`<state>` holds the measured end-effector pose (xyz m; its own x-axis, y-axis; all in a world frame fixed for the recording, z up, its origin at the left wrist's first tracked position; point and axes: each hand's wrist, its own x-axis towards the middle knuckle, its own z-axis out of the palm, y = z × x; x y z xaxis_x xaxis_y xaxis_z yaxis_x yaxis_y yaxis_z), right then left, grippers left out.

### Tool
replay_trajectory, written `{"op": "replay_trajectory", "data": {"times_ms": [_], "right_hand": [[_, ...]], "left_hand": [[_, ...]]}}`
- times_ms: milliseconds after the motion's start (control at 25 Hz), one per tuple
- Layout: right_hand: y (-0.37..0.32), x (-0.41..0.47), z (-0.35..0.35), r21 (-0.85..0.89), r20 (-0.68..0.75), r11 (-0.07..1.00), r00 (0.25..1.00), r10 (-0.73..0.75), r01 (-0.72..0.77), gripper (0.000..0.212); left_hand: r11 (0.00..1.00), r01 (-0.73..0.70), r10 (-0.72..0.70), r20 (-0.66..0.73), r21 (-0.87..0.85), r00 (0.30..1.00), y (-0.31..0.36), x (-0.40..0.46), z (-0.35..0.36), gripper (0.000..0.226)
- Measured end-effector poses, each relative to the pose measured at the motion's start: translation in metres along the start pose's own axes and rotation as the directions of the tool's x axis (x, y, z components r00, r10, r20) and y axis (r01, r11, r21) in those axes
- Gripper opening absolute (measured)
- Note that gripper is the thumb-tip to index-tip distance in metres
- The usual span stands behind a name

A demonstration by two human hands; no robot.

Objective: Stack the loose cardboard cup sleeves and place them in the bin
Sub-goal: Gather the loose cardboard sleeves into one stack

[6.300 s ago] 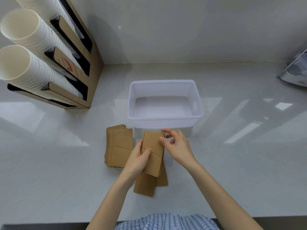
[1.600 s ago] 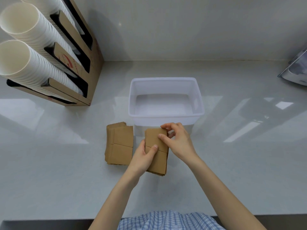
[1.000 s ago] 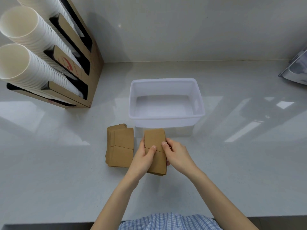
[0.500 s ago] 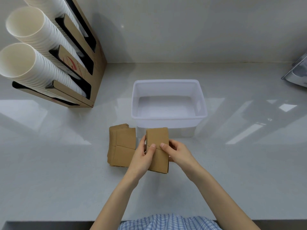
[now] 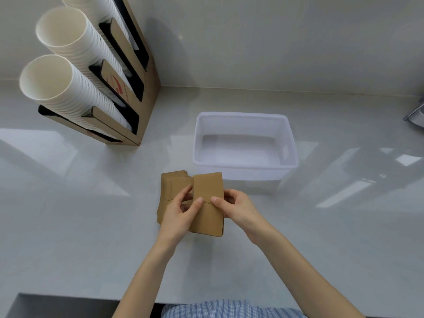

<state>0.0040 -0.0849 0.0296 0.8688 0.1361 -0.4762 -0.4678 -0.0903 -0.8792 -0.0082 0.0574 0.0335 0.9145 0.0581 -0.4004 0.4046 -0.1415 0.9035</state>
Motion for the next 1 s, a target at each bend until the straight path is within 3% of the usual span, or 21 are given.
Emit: {"op": "replay_trajectory", "data": {"times_ms": [200,360,440,760,1000], "right_hand": [[-0.009,0.011,0.019,-0.087,0.008,0.996,1.0,0.013,-0.013,0.038],[-0.013,0.024,0.037,-0.365,-0.071,0.931,0.997,-0.024,-0.004,0.039],[-0.014,0.029,0.043,-0.426,-0.088,0.905,0.996,-0.027,-0.013,0.039],[-0.013,0.039,0.05,-0.415,-0.076,0.905,0.995,0.064,-0.09,0.046],[-0.01,0.044,0.053,-0.384,-0.064,0.917,0.994,0.093,-0.111,0.053]], "left_hand": [[1.0,-0.018,0.02,-0.091,0.024,0.996,-0.003,0.005,-0.019,0.043],[0.993,-0.02,0.041,-0.185,0.116,0.982,-0.006,0.01,-0.027,0.047],[0.989,-0.018,0.05,-0.218,0.148,0.975,-0.009,0.015,-0.028,0.048],[0.943,-0.032,0.124,-0.259,0.332,0.958,-0.016,0.025,-0.025,0.046],[0.933,0.097,0.022,-0.324,0.346,0.946,-0.022,0.03,-0.032,0.054]]}}
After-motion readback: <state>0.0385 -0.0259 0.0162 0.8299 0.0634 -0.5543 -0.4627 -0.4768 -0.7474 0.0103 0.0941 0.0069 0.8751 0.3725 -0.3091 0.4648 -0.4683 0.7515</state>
